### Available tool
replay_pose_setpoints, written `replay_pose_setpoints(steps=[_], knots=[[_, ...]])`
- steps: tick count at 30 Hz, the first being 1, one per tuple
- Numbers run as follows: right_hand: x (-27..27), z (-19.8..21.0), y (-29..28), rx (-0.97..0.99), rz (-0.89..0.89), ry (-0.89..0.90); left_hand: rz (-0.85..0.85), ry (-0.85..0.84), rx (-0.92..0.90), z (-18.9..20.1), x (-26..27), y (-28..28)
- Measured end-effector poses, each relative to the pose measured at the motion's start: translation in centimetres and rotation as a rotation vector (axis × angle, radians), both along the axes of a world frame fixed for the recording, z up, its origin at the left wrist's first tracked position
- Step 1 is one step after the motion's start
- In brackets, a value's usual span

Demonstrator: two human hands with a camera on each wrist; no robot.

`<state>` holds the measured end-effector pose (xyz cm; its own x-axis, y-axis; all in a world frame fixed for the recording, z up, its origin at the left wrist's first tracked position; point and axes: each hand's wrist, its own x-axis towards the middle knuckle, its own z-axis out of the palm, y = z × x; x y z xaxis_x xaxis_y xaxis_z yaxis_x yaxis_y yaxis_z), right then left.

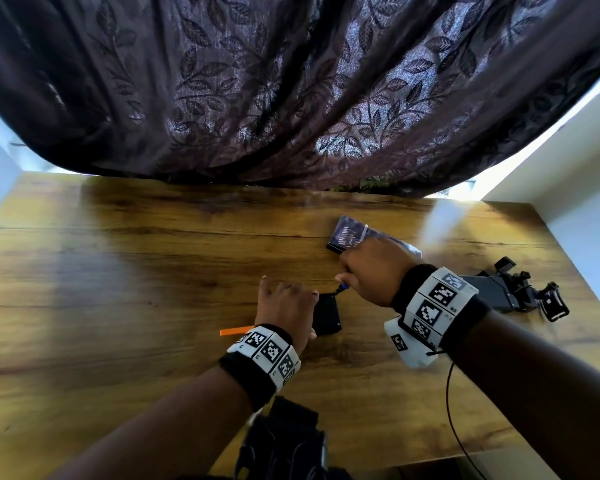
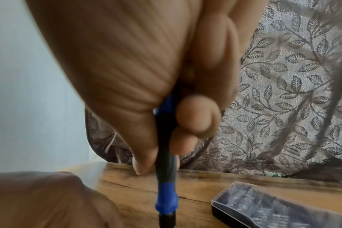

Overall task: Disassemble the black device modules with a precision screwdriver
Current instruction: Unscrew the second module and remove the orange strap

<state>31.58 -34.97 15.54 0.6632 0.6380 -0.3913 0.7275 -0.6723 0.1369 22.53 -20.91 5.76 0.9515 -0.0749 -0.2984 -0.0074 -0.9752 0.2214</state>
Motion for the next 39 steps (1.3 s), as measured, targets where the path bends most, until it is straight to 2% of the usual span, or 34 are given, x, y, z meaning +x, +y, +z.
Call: replay_pose_setpoints(steps=[15,30,39], knots=[[0.02,-0.07,0.07,0.086,-0.010,0.032,0.013,0.022,-0.031,0.49,-0.33,-0.03],[-0.05,0.18,0.33,0.033,-0.086,-0.021,0.019,0.029,-0.007,0.67,-0.34,-0.27],[-0.11,0.01,0.02,0.088,-0.245,-0.013,0.016,0.028,0.026,0.89,-0.59,-0.46]])
